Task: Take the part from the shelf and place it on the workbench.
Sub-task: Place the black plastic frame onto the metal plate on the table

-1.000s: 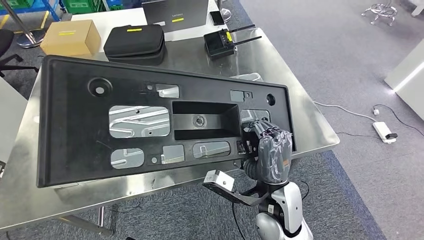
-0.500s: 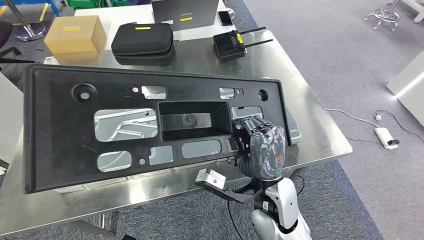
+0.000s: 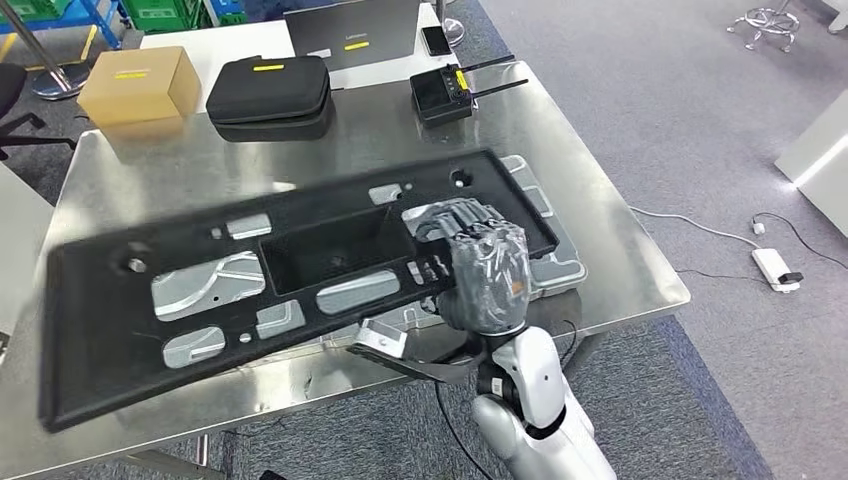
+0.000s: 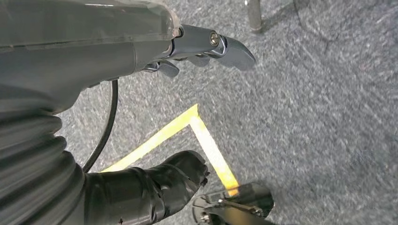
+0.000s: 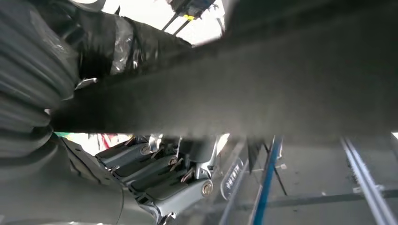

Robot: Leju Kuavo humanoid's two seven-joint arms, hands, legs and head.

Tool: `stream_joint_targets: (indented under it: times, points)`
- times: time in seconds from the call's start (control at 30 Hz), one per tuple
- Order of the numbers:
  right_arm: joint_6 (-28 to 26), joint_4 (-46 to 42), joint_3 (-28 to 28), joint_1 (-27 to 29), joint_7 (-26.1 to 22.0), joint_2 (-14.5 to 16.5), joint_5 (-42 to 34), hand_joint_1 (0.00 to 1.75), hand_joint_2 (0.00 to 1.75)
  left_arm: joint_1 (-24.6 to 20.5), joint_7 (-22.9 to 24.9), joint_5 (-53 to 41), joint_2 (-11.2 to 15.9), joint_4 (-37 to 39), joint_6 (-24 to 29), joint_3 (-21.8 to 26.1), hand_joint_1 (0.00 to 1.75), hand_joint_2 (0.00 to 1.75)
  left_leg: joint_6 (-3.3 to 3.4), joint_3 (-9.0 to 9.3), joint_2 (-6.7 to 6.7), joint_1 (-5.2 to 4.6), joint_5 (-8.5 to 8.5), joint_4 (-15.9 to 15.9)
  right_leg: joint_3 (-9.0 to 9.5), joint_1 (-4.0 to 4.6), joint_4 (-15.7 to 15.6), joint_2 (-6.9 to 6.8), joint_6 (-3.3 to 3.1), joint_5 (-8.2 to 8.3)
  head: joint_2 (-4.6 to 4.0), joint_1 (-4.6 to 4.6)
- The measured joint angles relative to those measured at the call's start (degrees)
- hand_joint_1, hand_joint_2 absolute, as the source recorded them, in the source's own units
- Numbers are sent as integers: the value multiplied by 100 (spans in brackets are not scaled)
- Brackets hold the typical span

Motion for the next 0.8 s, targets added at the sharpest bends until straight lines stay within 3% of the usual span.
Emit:
stream_joint_targets:
  times: [0.07, 0.2, 0.27, 0.33, 0.37, 0.4, 0.43, 0.47, 0.5, 0.57, 0.6, 0.7, 0.73, 0.8]
  points:
    - [25, 67, 34, -86, 50, 36, 69, 133, 175, -17, 8, 1, 2, 0, 9, -3, 0, 175, 38, 248, -5, -7, 203, -555, -29, 15, 80, 2, 57, -50, 0, 2]
    - [43, 160, 57, -205, 110, 90, 150, 140, 175, -14, 28, 7, 1, 0, 17, -10, 0, 0, 172, 279, -18, -20, 220, -651, -55, 23, 127, 3, 146, -90, 0, 8]
    - [104, 219, 75, -291, 224, 98, 354, 141, 175, -22, 74, 3, 1, 0, 63, -23, 0, 0, 246, 289, -13, -2, 241, -684, -196, 4, 436, 2, 202, -292, 0, 11]
    - [242, 344, 120, -445, 413, 103, 691, 143, 175, -32, 153, -24, 2, 0, 120, -62, 0, 0, 285, 288, -3, 0, 240, -688, -546, -10, 1162, 0, 240, -643, 0, 14]
    - [332, 446, 149, -534, 520, 106, 880, 144, 175, -37, 194, -43, 2, 0, 144, -88, 0, 0, 290, 287, 1, -1, 238, -685, -724, -16, 1516, 0, 252, -763, 0, 13]
    - [429, 573, 176, -633, 625, 116, 1061, 147, 175, -43, 237, -65, 1, 0, 164, -111, 0, 0, 293, 288, 1, -3, 235, -681, -834, -21, 1714, -1, 256, -781, 0, 14]
    - [525, 720, 198, -741, 718, 136, 1209, 151, 175, -49, 274, -86, -1, 0, 180, -130, 0, 0, 292, 290, -3, -3, 232, -677, -843, -25, 1694, -1, 250, -687, 0, 14]
    - [614, 882, 216, -862, 798, 167, 1326, 154, 175, -58, 309, -104, -3, 0, 191, -147, 0, 0, 288, 294, -9, -3, 229, -672, -742, -27, 1445, 0, 232, -496, 0, 14]
    - [694, 1045, 228, -993, 864, 208, 1407, 157, 175, -66, 334, -119, -7, 0, 194, -167, 0, 0, 281, 298, -15, -3, 224, -668, -566, -26, 1045, 0, 202, -268, 0, 14]
    - [825, 1395, 256, -1267, 990, 314, 1519, 157, 175, -88, 373, -149, -15, 0, 192, -222, 0, 0, 240, 291, -21, -17, 222, -662, -250, 5, 355, 2, 149, -11, 0, 13]
    - [889, 1599, 270, -1405, 1072, 375, 1563, 156, 175, -100, 387, -166, -18, 0, 190, -247, 0, 0, 210, 283, -20, -23, 226, -664, -181, 24, 191, 5, 134, 17, 0, 11]
    - [976, 2344, 291, -1777, 1306, 534, 1630, 155, 175, -143, 420, -197, -21, 0, 183, -300, 0, 0, 109, 274, -14, -20, 235, -677, -157, 33, 96, 8, 92, 28, 0, 9]
    - [965, 2575, 291, -1875, 1348, 577, 1633, 155, 175, -155, 428, -199, -21, -1, 182, -319, 0, 0, 82, 246, -12, -17, 184, -613, -140, 18, 62, 2, 58, 48, 0, 8]
    - [944, 2933, 291, -2031, 1379, 657, 1635, 157, 175, -170, 439, -199, -21, -1, 182, -360, 0, 0, 38, 37, -7, -6, -83, -157, -111, -8, 4, -12, -5, 80, 0, 1]
